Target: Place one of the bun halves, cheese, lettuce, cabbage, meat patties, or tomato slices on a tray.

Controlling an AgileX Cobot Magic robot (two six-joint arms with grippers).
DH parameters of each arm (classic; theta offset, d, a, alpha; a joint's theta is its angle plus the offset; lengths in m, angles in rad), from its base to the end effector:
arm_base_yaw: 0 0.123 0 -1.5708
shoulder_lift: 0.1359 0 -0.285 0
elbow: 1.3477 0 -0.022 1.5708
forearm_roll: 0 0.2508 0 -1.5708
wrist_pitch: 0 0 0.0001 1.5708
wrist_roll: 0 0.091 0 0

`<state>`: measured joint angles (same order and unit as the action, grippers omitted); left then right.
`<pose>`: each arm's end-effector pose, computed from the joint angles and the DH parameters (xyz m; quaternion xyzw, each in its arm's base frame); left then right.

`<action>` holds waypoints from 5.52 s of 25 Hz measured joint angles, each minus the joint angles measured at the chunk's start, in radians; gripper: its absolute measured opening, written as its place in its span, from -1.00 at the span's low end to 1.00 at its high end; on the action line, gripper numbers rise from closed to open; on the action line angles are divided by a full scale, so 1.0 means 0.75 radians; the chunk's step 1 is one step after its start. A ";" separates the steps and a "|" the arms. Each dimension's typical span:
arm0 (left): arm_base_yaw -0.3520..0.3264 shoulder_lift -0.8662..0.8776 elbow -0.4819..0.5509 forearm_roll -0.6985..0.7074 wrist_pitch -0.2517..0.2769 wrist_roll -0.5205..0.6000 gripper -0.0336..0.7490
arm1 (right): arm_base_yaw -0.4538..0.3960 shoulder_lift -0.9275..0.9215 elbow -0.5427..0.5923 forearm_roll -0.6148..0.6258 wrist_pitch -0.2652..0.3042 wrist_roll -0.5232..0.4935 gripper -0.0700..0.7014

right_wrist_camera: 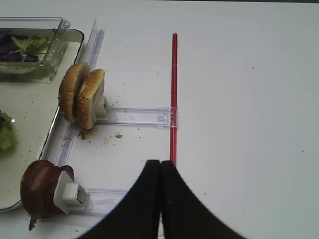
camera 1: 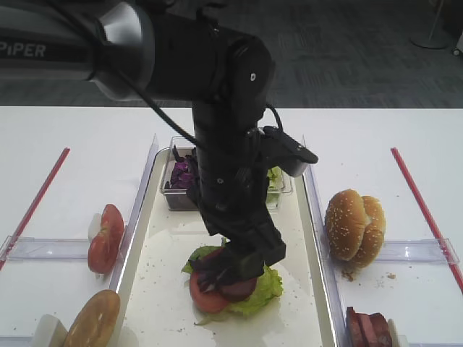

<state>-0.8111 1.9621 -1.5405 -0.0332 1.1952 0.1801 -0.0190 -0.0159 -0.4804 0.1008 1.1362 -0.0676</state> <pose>0.2674 -0.2856 0.2169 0.4703 0.8821 -0.0212 0.0147 -0.0084 0.0085 0.2661 -0.0249 0.8718 0.0291 0.4884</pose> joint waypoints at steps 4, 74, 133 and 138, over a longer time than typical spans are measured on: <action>0.000 0.000 -0.080 0.005 0.021 0.000 0.37 | 0.000 0.000 0.000 0.000 0.000 0.000 0.13; 0.940 -0.040 -0.132 0.108 0.033 0.022 0.37 | 0.000 0.000 0.000 0.000 0.000 0.008 0.13; 1.111 -0.149 -0.132 -0.076 0.044 0.068 0.37 | 0.000 0.000 0.000 0.000 0.000 0.008 0.13; 1.111 -0.188 -0.070 -0.078 0.046 0.079 0.37 | 0.000 0.000 0.000 0.000 0.000 0.008 0.13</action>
<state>0.0218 1.8214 -1.5928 -0.0916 1.2295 0.2395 -0.0190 -0.0159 -0.4804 0.1008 1.1362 -0.0617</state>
